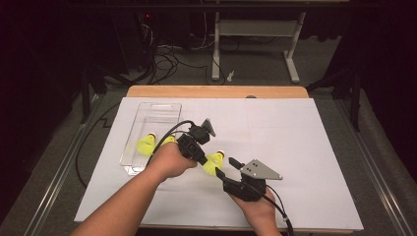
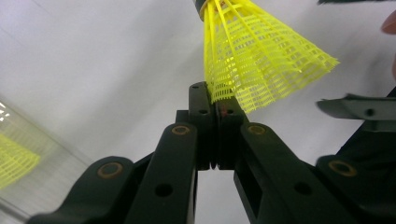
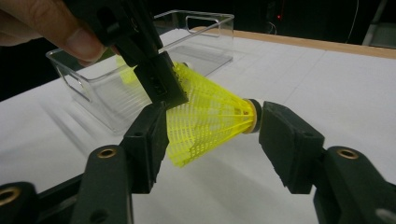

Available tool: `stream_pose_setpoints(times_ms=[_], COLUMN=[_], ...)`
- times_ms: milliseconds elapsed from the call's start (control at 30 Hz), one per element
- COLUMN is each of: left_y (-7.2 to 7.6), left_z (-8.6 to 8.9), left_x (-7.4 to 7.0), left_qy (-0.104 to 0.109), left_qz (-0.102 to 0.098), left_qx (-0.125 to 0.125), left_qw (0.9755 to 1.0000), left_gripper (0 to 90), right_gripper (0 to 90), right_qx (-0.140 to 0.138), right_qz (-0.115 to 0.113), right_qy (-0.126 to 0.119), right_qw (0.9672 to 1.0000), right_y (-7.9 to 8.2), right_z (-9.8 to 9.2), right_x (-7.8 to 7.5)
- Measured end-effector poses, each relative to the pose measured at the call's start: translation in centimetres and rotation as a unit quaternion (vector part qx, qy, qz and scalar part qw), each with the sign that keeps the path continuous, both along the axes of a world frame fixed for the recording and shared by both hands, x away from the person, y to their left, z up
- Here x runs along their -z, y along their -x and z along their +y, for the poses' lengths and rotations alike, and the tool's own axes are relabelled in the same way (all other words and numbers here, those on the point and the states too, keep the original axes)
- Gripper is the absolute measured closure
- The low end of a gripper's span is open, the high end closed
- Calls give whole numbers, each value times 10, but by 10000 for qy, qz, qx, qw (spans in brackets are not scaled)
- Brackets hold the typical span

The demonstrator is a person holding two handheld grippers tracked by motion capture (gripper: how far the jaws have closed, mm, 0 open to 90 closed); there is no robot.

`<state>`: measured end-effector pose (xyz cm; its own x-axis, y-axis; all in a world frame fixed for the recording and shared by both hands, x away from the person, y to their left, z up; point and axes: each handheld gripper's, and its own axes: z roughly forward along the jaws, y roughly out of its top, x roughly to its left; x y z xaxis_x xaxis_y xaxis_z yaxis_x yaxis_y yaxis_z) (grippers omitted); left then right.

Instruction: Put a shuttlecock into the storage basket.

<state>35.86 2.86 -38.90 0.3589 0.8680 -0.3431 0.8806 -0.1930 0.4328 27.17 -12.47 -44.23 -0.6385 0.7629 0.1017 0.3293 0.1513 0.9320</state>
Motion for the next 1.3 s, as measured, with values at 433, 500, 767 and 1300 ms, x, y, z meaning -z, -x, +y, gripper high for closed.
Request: stream_pose_setpoints(times_ms=[433, 500, 767, 1300], left_y=[-3, -2, -1, -4], left_z=[9, 10, 12, 30], left_x=[2, 2, 2, 1], left_qy=[-48, -57, -16, 100], left_qz=[28, 84, 112, 124], left_qx=[72, 74, 131, 12], left_qw=[10000, 9999, 9998, 9999], left_gripper=[888, 888, 888, 889], right_gripper=[215, 168, 72, 3], right_qx=[221, 357, 619, 935], right_qz=[-63, -61, -11, -40], right_qy=[33, 116, 324, 477], right_qw=[9997, 9993, 9976, 9945], right_y=[-6, -10, -20, -8], right_z=[-25, -31, -55, -109], right_x=[-2, -1, 3, 12])
